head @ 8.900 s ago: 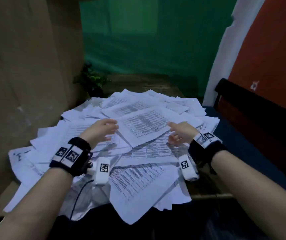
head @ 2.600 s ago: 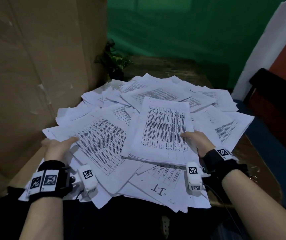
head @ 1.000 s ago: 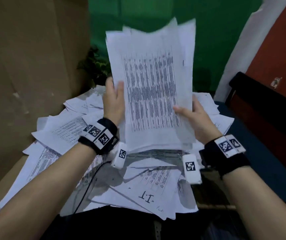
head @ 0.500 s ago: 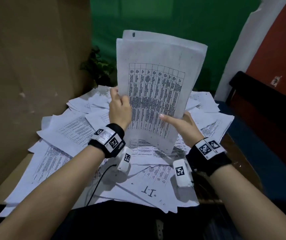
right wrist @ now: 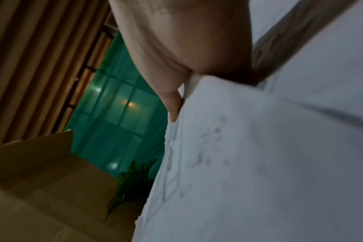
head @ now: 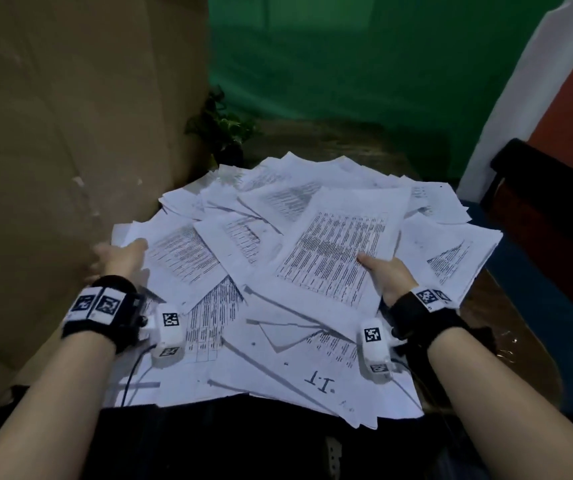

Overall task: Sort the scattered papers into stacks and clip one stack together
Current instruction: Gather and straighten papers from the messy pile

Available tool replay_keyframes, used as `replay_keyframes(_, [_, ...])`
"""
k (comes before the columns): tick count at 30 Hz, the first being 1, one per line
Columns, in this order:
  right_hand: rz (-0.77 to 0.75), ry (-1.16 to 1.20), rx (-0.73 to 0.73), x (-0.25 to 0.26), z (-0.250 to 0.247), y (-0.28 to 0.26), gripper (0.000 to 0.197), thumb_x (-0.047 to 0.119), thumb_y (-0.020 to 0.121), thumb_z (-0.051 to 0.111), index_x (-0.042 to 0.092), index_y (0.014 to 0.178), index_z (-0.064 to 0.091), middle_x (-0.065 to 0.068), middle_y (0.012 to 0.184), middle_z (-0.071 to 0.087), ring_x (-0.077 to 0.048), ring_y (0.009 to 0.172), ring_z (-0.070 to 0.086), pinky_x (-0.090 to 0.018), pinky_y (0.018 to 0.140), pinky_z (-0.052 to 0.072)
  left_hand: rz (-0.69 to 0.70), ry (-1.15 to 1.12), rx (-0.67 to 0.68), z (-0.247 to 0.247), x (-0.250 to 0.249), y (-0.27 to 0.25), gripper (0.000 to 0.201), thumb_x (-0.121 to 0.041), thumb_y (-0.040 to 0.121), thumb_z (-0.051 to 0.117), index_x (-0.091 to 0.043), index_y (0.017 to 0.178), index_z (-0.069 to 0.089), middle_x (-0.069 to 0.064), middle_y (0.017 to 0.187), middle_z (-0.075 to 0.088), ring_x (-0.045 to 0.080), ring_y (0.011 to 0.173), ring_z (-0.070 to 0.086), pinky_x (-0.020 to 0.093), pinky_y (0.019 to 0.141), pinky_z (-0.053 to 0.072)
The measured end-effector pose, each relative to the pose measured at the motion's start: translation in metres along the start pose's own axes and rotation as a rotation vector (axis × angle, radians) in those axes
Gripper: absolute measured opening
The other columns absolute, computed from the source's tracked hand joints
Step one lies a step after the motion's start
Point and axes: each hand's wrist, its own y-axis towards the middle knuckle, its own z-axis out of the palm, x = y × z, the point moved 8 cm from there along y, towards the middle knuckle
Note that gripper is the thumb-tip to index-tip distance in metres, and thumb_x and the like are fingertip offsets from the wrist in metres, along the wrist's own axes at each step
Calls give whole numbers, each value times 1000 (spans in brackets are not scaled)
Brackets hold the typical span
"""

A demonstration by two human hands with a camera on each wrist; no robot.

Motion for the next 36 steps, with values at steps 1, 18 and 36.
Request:
replay_keyframes(1, [-2, -21, -11, -2, -3, 5, 50, 24, 84, 75, -9, 118, 60, -12, 118, 66, -26, 104, 63, -25, 80, 52, -16, -8, 32, -1, 4, 3, 85, -30, 77, 67, -6, 145, 21, 16, 149, 29, 37, 134, 35, 42, 94, 42])
replay_keyframes(18, [51, -28, 81, -12, 9, 11, 14, -5, 94, 55, -6, 107, 56, -18, 120, 59, -33, 109, 60, -26, 84, 51, 491, 521, 92, -2, -58, -30, 19, -8, 87, 51, 2, 95, 65, 27, 103, 65, 41, 94, 60, 40, 76, 45])
replay_keyframes(36, [-24, -52, 61, 3, -4, -3, 31, 7, 90, 66, -1, 118, 54, -15, 119, 59, -31, 101, 63, -42, 101, 46, 1284, -271, -208, -55, -267, -171, 18, -11, 83, 45, -6, 93, 59, 1, 90, 62, 14, 86, 59, 22, 72, 42])
